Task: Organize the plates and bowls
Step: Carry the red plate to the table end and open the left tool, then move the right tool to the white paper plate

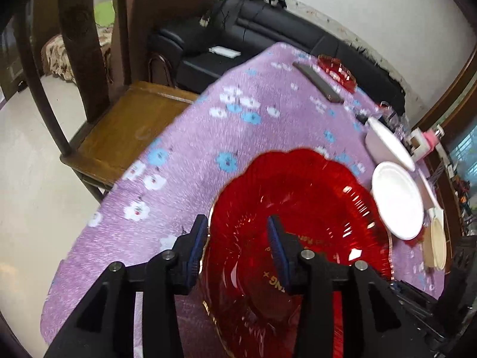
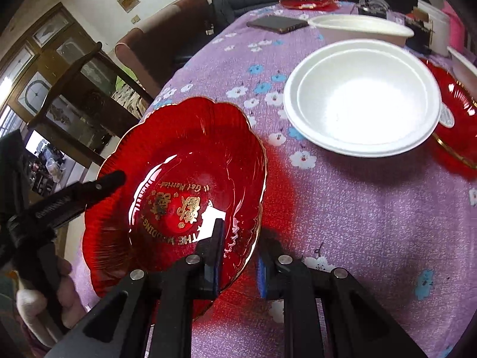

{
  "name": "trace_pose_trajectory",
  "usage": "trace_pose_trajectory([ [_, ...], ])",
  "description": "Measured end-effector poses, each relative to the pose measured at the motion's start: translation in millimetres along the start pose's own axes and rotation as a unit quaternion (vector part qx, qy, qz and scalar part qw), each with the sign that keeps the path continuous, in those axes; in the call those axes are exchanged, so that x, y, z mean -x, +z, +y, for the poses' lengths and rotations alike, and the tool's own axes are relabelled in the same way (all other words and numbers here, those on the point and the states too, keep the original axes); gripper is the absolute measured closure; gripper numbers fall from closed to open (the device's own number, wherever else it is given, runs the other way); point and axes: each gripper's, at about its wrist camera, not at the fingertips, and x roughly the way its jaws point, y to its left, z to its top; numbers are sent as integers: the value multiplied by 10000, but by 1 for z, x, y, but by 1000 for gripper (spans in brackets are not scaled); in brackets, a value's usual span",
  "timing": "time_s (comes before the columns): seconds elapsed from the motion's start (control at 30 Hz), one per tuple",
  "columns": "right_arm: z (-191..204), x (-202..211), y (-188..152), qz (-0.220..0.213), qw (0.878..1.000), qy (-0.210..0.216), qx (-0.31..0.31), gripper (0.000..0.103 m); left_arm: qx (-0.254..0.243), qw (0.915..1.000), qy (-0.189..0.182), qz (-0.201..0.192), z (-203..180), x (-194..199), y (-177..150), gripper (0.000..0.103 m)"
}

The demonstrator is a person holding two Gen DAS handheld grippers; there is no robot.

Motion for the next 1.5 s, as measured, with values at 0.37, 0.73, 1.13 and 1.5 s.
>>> trace_pose_trajectory([
  [0.37, -23, 103, -31, -1270, 9893, -416, 576, 72, -678, 9854, 70, -1558, -43, 127, -37, 26],
  [0.73, -101, 332, -36, -2964, 9438, -1394, 437, 64, -1614, 9555, -602, -2394, -122, 277, -39, 14],
  [1.13, -112, 575, 31, -4463, 8687, -2121, 334, 9, -1479, 9376, 2, -3147, -211, 420, 44, 2],
  [1.5, -167, 413, -7, -3120, 9385, -1478, 19, 9, -1546, 9626, -1086, -1942, -237, 273, 14, 0],
])
